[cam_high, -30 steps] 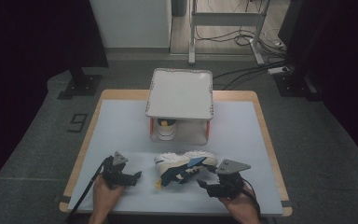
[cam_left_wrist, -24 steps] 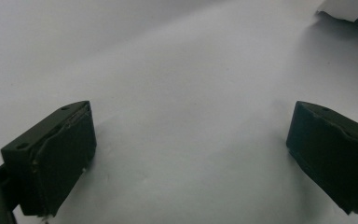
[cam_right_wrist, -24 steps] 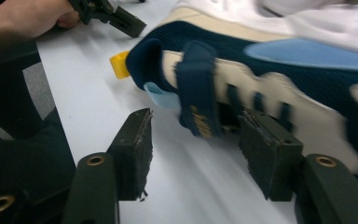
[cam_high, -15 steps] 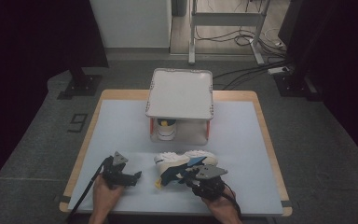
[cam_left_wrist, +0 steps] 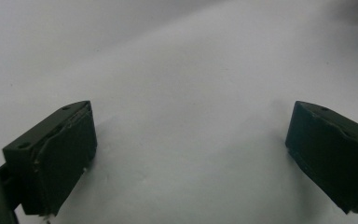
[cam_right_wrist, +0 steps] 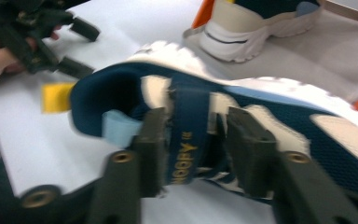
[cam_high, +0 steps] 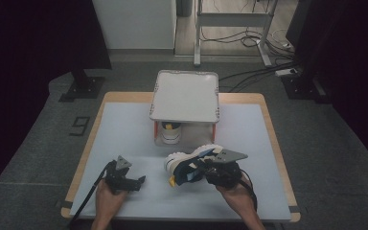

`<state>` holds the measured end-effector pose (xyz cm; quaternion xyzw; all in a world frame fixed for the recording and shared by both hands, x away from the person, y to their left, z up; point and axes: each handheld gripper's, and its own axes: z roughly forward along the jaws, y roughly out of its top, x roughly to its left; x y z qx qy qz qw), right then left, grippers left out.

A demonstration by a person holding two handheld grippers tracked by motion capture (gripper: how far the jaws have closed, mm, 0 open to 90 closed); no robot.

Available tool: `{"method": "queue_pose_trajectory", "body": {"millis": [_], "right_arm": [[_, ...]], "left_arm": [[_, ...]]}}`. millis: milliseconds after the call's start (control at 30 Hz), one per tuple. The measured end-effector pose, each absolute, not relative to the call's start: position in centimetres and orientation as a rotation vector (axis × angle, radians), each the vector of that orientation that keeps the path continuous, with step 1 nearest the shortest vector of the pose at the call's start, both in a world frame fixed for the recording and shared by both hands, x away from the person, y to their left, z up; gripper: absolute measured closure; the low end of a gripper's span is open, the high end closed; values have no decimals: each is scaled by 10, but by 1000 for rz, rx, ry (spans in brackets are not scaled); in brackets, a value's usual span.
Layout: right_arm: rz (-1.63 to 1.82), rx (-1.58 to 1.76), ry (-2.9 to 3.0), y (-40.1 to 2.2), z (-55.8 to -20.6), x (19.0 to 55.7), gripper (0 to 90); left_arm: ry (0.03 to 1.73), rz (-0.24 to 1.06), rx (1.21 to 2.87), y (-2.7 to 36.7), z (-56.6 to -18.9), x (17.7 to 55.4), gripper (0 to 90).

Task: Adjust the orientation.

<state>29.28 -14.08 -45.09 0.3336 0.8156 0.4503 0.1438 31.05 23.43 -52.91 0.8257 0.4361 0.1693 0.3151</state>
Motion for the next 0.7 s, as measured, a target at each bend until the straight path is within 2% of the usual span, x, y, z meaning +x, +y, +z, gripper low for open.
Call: {"method": "queue_pose_trajectory", "body": {"millis": [67, 200, 533, 700], "right_arm": [[1291, 950, 2332, -140, -453, 296, 468], [1275, 945, 2295, -138, -457, 294, 402], [1249, 958, 2192, -140, -454, 300, 457], [1229, 968, 2183, -141, -451, 308, 423]], "left_arm": [[1149, 446, 2175, 234, -529, 311, 19], [1148, 446, 2176, 234, -529, 311, 19], [1147, 447, 2175, 234, -529, 310, 21], [1146, 447, 2175, 234, -529, 310, 23]]}}
